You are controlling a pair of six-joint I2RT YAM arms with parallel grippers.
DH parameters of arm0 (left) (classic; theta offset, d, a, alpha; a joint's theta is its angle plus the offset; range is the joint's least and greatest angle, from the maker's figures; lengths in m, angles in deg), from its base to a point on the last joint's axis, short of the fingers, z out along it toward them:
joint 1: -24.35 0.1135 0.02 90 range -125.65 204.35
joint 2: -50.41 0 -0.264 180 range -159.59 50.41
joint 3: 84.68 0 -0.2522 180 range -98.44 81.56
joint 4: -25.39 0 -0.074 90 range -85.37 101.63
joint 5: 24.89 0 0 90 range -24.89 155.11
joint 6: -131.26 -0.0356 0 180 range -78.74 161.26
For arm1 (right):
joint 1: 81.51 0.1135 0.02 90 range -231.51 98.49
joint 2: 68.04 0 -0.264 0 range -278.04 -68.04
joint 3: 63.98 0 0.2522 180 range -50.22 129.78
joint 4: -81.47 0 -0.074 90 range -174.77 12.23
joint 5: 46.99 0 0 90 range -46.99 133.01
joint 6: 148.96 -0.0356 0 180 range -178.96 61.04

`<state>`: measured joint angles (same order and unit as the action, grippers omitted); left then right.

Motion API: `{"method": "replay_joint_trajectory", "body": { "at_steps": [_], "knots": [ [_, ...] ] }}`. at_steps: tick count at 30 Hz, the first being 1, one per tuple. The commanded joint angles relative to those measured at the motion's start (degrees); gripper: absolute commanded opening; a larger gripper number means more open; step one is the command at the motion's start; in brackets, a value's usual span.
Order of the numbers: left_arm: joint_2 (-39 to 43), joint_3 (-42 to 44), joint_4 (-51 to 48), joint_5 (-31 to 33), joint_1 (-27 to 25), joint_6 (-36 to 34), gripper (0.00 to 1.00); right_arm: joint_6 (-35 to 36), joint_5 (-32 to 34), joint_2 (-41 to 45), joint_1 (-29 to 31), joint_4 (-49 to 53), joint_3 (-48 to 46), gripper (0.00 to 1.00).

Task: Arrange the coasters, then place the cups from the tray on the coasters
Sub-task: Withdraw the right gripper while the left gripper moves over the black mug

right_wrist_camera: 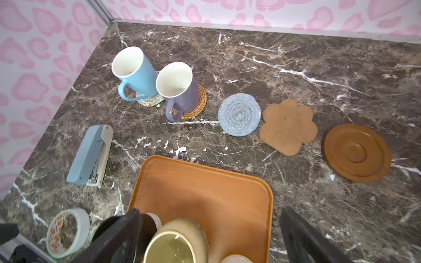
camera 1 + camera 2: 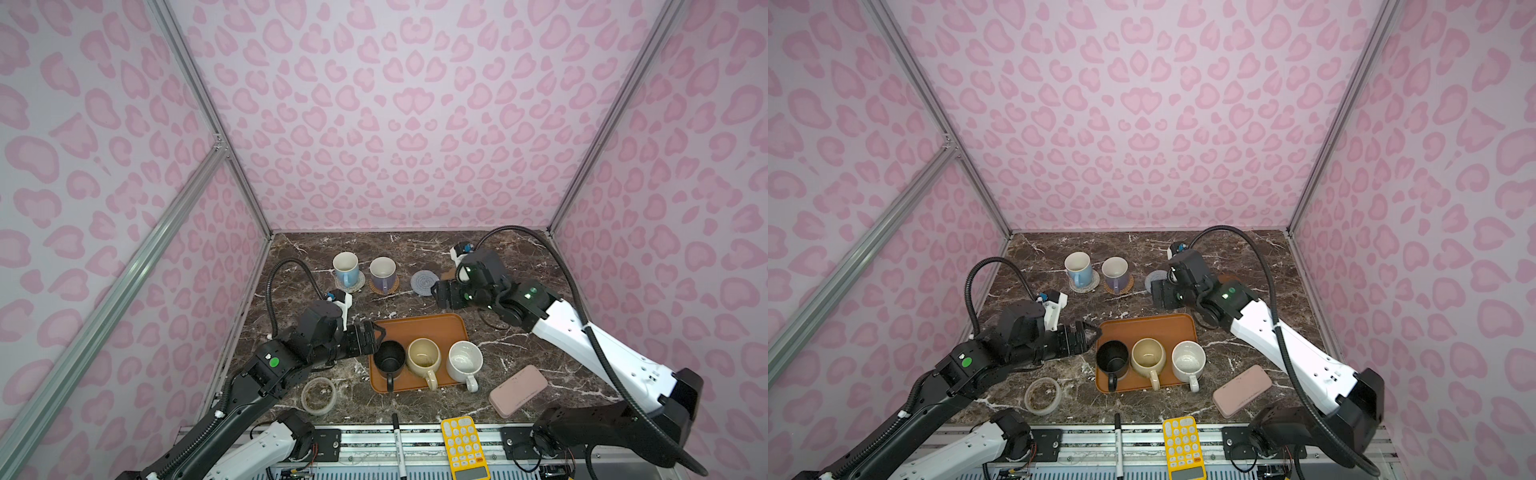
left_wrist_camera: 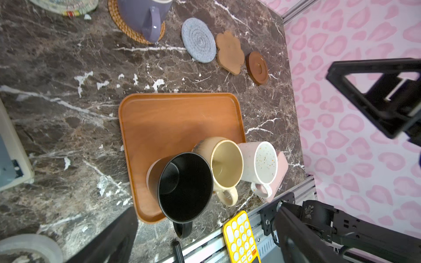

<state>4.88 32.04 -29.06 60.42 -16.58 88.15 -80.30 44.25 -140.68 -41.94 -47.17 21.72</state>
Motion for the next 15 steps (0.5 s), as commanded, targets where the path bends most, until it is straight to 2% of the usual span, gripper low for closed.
{"method": "replay_joint_trajectory", "body": {
  "at_steps": [1, 5, 10, 15],
  "knots": [
    [0.8, 3.1, -0.1, 7.7, -4.2, 6.4, 0.96, 7.6, -7.1, 4.4, -1.5, 1.6, -3.6, 0.96],
    [-1.5, 5.2, 0.6, 12.8, -10.2, 9.9, 0.96, 7.5, -8.5, 9.1, -1.5, 3.8, -8.0, 0.96],
    [-5.3, 6.2, -0.2, 21.3, -18.6, 15.5, 0.96, 4.9, -14.3, 13.8, -1.3, 2.3, -14.5, 0.95],
    [-9.4, 9.4, 5.2, 24.7, -24.9, 20.2, 0.96, 3.4, -14.6, 16.0, 0.5, 2.4, -17.3, 0.99]
  ]
}}
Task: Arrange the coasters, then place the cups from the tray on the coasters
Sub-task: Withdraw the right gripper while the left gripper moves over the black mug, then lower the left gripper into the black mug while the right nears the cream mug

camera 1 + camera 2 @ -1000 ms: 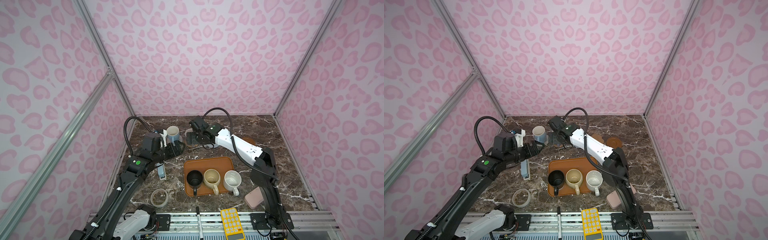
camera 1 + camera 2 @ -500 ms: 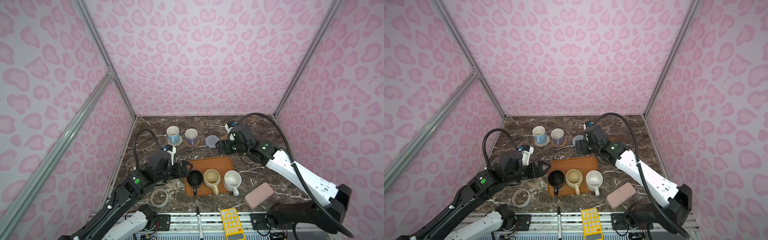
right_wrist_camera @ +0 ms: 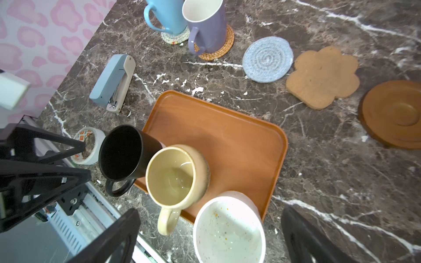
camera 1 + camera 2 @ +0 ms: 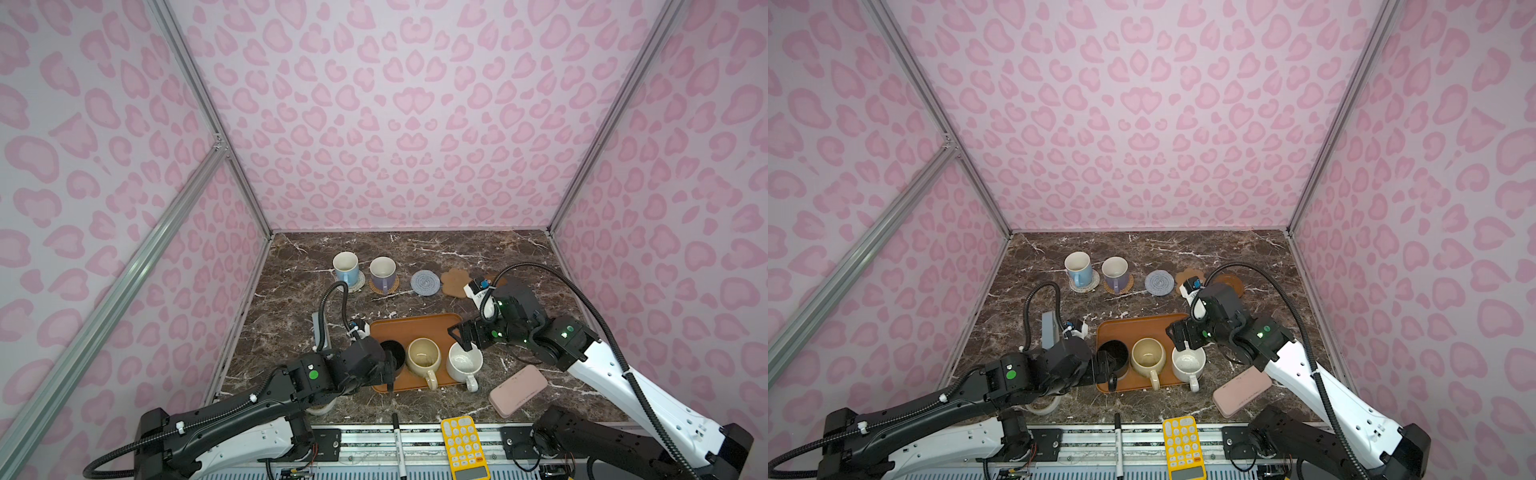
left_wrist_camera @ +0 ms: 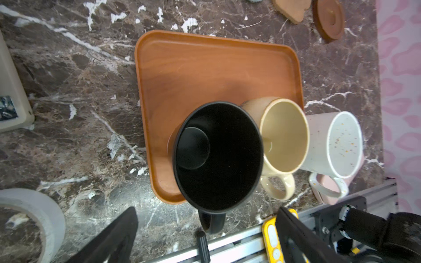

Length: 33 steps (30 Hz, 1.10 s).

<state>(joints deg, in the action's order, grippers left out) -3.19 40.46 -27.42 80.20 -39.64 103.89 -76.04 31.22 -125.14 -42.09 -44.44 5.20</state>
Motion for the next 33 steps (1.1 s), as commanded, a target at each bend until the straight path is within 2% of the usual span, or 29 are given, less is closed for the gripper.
{"method": "replay_joint_trajectory", "body": {
  "at_steps": [1, 6, 17, 33],
  "knots": [
    [-2.3, 1.2, 4.0, 5.9, -2.8, 5.4, 0.96, -0.9, -1.6, 0.7, 1.3, -0.4, -1.1, 0.98],
    [-5.7, 0.9, 3.5, 9.1, -6.0, 7.9, 0.99, -1.6, -0.9, 2.0, 2.1, -0.5, -2.6, 0.99],
    [-10.5, 4.5, 8.9, 5.8, -7.4, 8.4, 0.92, -3.0, -0.5, 3.3, 2.6, -2.6, -5.6, 0.98],
    [-18.1, 1.8, 8.0, 10.1, -7.4, 6.6, 0.44, -5.5, 1.1, 3.0, 5.6, -5.9, -8.5, 0.98]
  ]
}}
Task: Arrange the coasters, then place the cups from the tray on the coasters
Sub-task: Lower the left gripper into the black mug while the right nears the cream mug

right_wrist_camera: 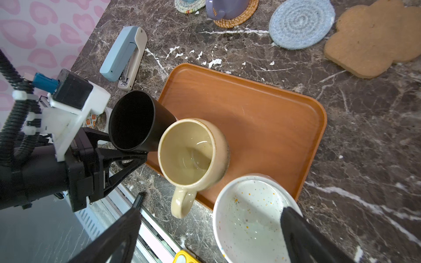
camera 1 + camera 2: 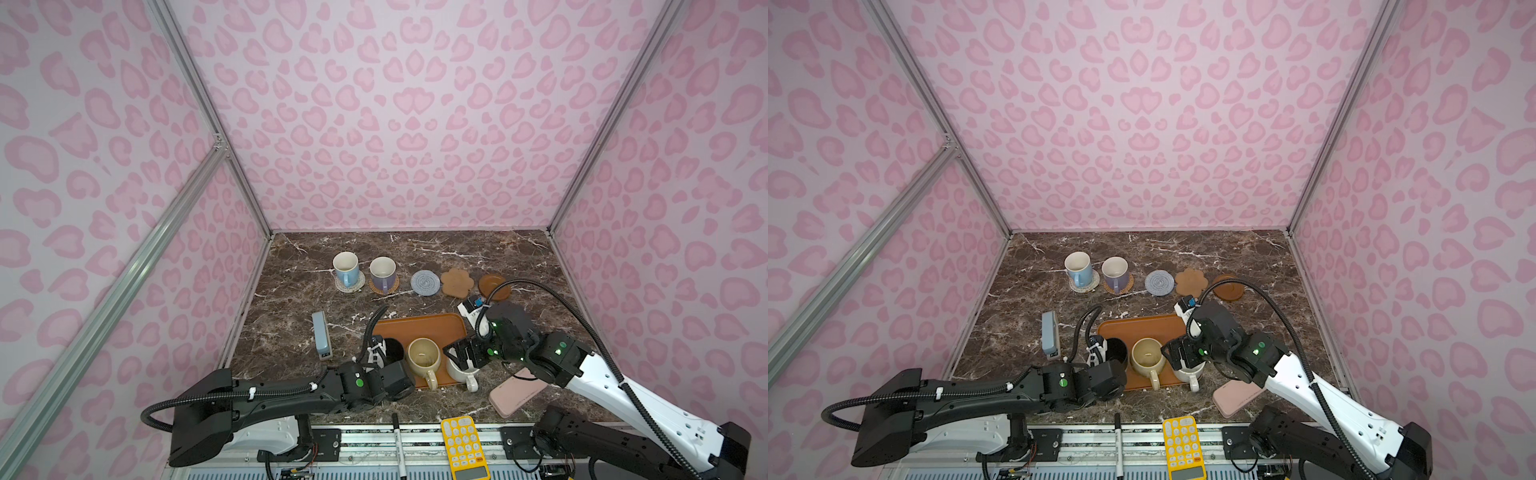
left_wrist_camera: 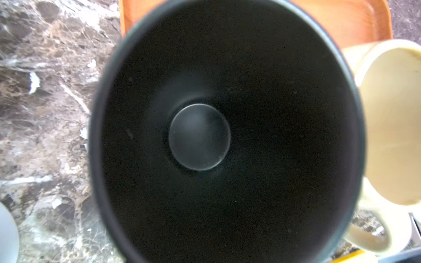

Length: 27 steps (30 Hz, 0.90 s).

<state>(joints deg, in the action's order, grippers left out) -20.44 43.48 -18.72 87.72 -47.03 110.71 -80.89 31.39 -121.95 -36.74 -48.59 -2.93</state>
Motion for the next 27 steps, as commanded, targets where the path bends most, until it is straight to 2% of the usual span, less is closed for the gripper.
{"method": "replay_joint_trajectory", "body": {
  "at_steps": [1, 4, 8, 14, 16, 22, 27],
  "knots": [
    [-1.5, -1.6, -0.9, 2.8, 0.0, -0.4, 0.41, -0.7, 1.1, -0.2, 0.2, -1.6, -0.4, 0.97],
    [-3.2, -2.6, -2.0, 3.1, -0.1, -0.5, 0.38, -0.7, 1.7, -0.3, 0.3, -1.6, -0.3, 0.97],
    [-3.6, -3.4, -3.1, 3.5, -0.2, -0.5, 0.25, -0.9, 1.9, -0.1, 0.5, -1.6, -0.3, 0.96],
    [-1.9, -4.1, -4.9, 4.4, -0.1, -1.3, 0.12, -2.0, 2.7, 0.7, 0.7, -2.1, -1.4, 0.95],
    [-1.5, -4.6, -5.7, 4.8, -0.1, -1.6, 0.05, -2.6, 2.7, 0.9, 0.8, -2.5, -1.9, 0.95],
    [-0.1, -5.2, -5.2, 2.6, 0.0, -3.5, 0.03, -4.3, 2.3, 1.4, 2.5, -5.3, -3.3, 0.92],
    [2.2, -8.8, -9.0, 4.8, 0.0, -5.3, 0.03, -6.6, 2.9, -0.5, 5.8, -9.2, -3.9, 0.92]
  ]
}}
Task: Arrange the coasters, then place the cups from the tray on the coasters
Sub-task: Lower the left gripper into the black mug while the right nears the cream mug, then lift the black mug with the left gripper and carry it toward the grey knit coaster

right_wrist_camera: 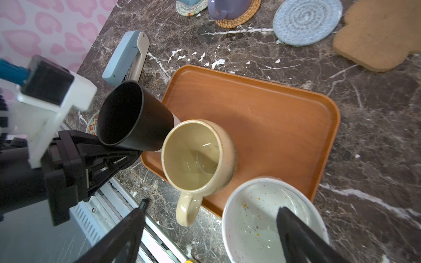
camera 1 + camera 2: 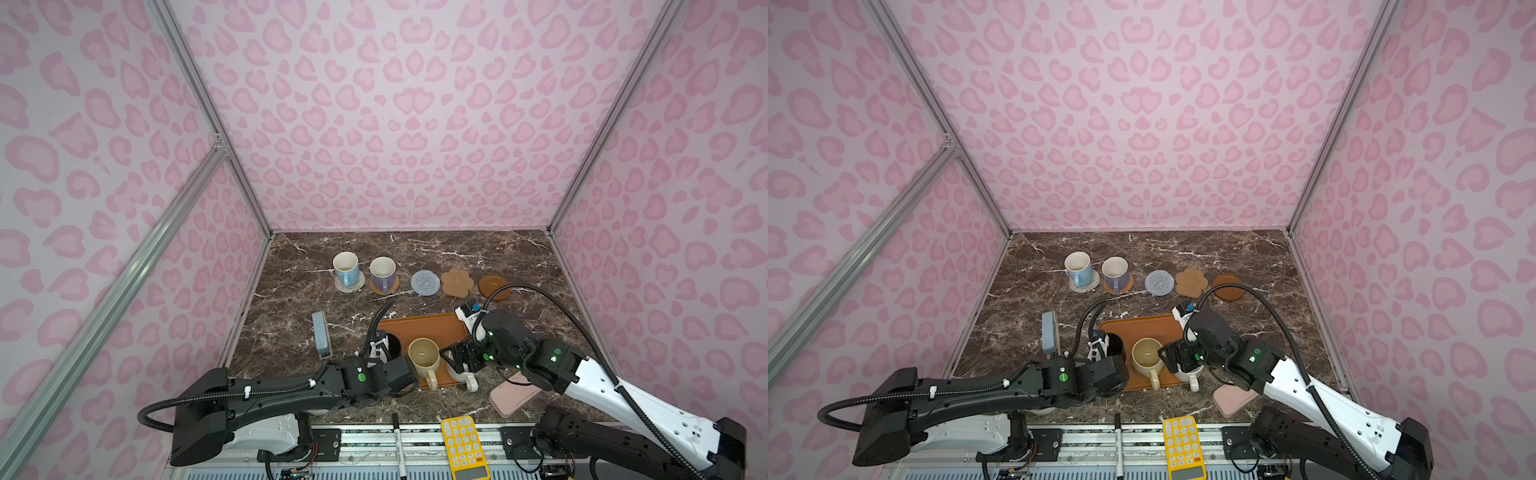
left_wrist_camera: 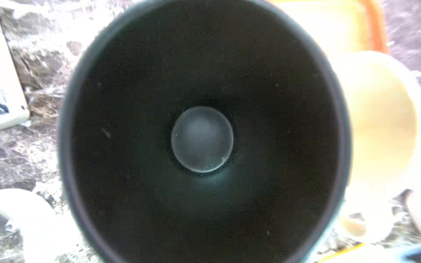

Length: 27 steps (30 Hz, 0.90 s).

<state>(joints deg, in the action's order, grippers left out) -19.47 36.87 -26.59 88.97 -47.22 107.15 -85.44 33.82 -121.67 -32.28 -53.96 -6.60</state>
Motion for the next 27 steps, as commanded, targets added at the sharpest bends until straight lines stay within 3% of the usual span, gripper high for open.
{"method": "replay_joint_trajectory", "body": {
  "at_steps": [1, 14, 21, 27],
  "knots": [
    [1.6, -2.7, -1.3, 3.7, 0.5, -2.5, 0.03, -2.4, 1.0, -1.1, 2.1, -4.6, 0.0, 0.93],
    [1.9, -12.9, -10.1, 6.5, 3.7, -7.9, 0.03, -6.9, 11.2, -2.4, 3.5, -7.6, 2.7, 0.93],
    [-2.5, -20.6, -7.5, 4.0, 8.6, -15.1, 0.01, -6.9, 6.2, 0.7, -3.8, -7.5, 2.4, 0.95],
    [-11.6, -30.2, -6.7, 1.5, 12.1, -19.6, 0.01, -4.9, 0.2, 2.7, -11.6, -5.9, 3.5, 0.96]
  ]
}}
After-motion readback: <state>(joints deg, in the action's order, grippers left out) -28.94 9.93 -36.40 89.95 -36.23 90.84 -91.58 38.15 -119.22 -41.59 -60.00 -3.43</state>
